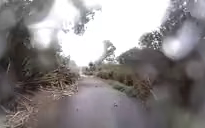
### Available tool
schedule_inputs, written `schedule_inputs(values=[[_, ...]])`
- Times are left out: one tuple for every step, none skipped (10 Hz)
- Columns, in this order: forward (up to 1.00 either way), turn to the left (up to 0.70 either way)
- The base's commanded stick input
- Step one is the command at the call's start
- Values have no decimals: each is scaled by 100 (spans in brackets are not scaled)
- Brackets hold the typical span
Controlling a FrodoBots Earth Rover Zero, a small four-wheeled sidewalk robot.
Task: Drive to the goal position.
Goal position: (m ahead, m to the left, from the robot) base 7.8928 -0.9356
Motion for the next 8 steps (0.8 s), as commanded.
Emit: schedule_inputs(values=[[85, 0], [85, 0], [85, 0], [85, 0], [85, 0], [85, 0], [85, 0], [85, 0]])
